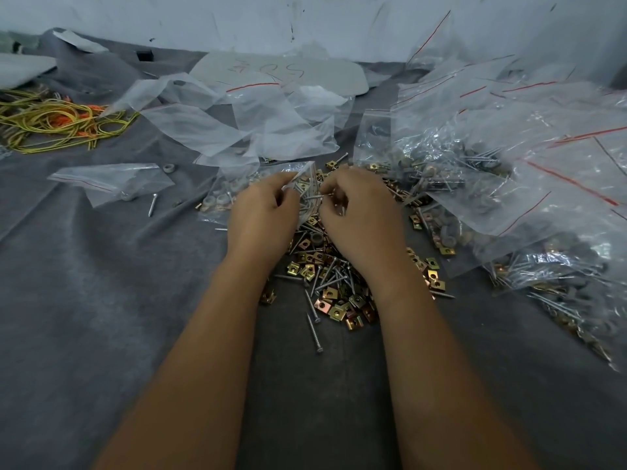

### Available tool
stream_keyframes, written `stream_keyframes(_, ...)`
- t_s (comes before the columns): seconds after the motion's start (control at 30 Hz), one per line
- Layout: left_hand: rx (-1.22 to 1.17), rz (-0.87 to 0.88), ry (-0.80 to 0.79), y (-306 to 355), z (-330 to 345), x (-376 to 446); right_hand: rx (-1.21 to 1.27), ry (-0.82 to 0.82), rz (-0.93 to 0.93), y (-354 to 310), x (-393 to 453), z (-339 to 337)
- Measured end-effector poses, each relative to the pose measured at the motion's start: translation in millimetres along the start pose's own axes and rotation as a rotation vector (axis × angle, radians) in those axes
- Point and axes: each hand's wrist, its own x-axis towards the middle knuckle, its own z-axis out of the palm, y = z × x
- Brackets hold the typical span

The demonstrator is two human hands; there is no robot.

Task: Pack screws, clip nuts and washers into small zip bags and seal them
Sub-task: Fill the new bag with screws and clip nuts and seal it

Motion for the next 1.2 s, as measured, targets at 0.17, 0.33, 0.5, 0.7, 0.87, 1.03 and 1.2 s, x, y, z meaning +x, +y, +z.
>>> stream_keyframes(0.17,0.006,0.061,-0.016,1,0,-1,0.077,-0.013,-0.076,-3,2,8)
stream_keyframes(0.33,0.004,-0.071,0.128,-2,0,3,0.115,0.087,0.149,7,4,1)
stream_keyframes(0.5,-0.024,-0.107,0.133,-2,0,5,-0.044,-0.203,0.211,21,3,-2)
stream_keyframes(0.7,-0.041,-0.112,0.097,-2,0,3,-0.173,-0.270,0.182,21,3,-2)
stream_keyframes(0.87,-0.061,-0.115,0.081,-3,1,2,-0.153,-0.300,0.217,23,4,-4)
stream_keyframes(1.03,-0.072,-0.134,0.083,-4,1,3,-0.220,-0.289,0.208,23,4,-3)
stream_keyframes(1.2,-0.086,-0.134,0.081,-3,0,1,-0.198,-0.289,0.239,24,4,-4)
